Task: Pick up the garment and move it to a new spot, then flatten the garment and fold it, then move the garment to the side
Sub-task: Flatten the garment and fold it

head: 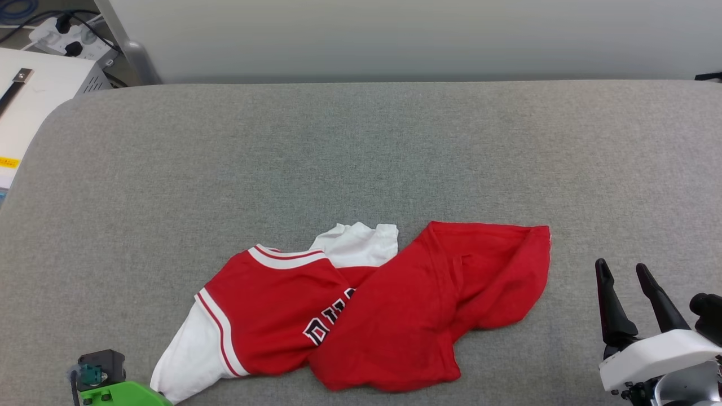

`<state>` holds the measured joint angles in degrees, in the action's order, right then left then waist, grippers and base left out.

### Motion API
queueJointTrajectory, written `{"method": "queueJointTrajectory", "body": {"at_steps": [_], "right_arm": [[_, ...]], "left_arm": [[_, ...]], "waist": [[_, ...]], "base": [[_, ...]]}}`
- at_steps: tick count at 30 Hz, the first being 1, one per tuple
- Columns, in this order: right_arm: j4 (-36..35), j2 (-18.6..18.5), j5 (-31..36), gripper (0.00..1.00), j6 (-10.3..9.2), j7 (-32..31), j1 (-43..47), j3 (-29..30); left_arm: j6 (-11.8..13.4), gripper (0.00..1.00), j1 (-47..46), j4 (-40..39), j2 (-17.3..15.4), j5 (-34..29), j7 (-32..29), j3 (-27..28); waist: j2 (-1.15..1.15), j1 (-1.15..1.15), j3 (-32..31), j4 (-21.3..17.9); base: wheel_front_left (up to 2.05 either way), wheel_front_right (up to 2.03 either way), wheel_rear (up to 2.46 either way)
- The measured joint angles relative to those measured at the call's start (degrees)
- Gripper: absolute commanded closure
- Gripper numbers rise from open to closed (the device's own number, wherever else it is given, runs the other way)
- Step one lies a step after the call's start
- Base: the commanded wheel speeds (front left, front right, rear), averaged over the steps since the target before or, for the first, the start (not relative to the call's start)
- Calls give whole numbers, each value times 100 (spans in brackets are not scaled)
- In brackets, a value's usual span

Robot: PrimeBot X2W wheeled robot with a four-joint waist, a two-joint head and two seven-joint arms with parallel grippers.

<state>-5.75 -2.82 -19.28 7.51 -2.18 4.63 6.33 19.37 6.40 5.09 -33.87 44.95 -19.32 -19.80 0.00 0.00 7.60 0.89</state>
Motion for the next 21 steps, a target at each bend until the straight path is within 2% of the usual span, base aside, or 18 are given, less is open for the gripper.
{"method": "queueJointTrajectory", "body": {"at_steps": [1, 2, 7, 12, 21], "right_arm": [[4, 0, -2, 0, 0, -15, 0, 13], [3, -1, -7, 0, 0, -33, 1, 25], [8, 0, -19, 0, 0, -177, 24, 56], [-13, 1, -15, 0, 0, -328, 140, 122], [-124, 1, 56, 0, 0, -611, 150, 156]], "left_arm": [[-5, 51, -8, 53, 67, -5, 108, -8], [-9, 0, -15, 90, 107, -18, 186, -16], [-33, 0, -158, 133, 288, -301, 880, -3], [54, 0, -312, -190, 414, -633, 1608, 34], [63, 0, -437, -824, 621, -1051, 2650, 24]], "waist": [[0, 0, -26, 5], [0, 0, -49, 10], [0, 0, -224, 26], [0, 0, -409, 41], [0, 0, -592, 109]], "base": [[0, 0, 0], [0, 0, 0], [0, 0, 0], [0, 0, 0], [0, 0, 0]]}}
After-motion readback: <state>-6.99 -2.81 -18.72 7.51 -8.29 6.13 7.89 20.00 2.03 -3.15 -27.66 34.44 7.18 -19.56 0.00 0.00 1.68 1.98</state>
